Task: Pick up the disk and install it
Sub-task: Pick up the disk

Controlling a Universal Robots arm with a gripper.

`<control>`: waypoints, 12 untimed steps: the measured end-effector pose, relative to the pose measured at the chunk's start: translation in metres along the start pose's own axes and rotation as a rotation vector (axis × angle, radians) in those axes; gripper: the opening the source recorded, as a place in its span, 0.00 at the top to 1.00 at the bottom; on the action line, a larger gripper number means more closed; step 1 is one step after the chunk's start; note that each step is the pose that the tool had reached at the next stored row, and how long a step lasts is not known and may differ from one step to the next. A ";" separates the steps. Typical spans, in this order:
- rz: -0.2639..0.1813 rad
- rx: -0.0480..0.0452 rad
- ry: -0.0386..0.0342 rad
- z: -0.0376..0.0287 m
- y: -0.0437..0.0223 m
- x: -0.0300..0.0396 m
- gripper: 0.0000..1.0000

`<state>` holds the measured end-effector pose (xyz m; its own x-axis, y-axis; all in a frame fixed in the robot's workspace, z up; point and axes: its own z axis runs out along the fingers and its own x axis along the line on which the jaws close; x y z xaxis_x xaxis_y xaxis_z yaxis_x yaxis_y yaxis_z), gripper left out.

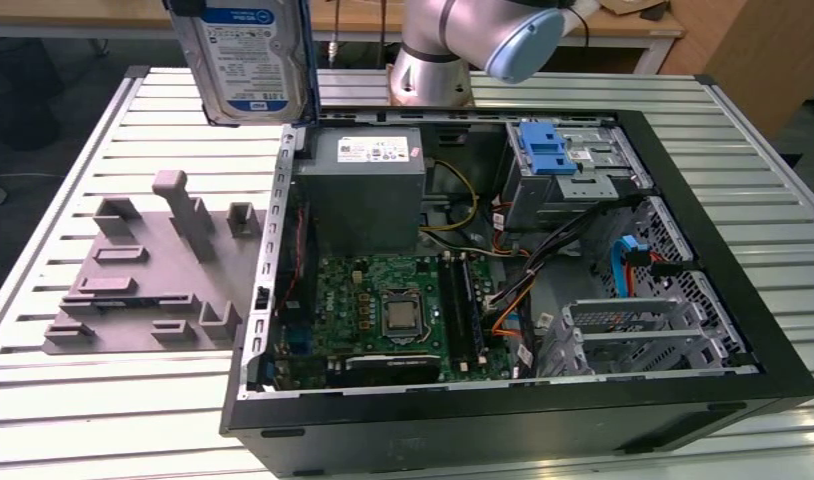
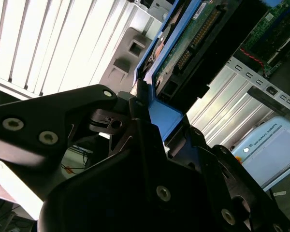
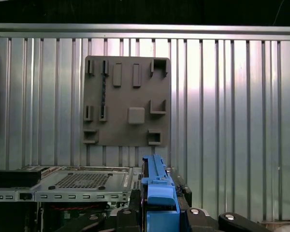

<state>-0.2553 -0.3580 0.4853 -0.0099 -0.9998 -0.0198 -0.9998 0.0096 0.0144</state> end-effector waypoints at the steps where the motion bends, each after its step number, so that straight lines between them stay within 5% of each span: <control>1: 0.000 -0.0001 0.0000 0.0000 -0.0011 0.0000 0.64; 12: 0.000 0.0000 0.0000 0.0000 -0.0029 0.0000 0.64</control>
<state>-0.2524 -0.3580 0.4853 -0.0099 -0.9998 -0.0198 -0.9998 0.0096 0.0145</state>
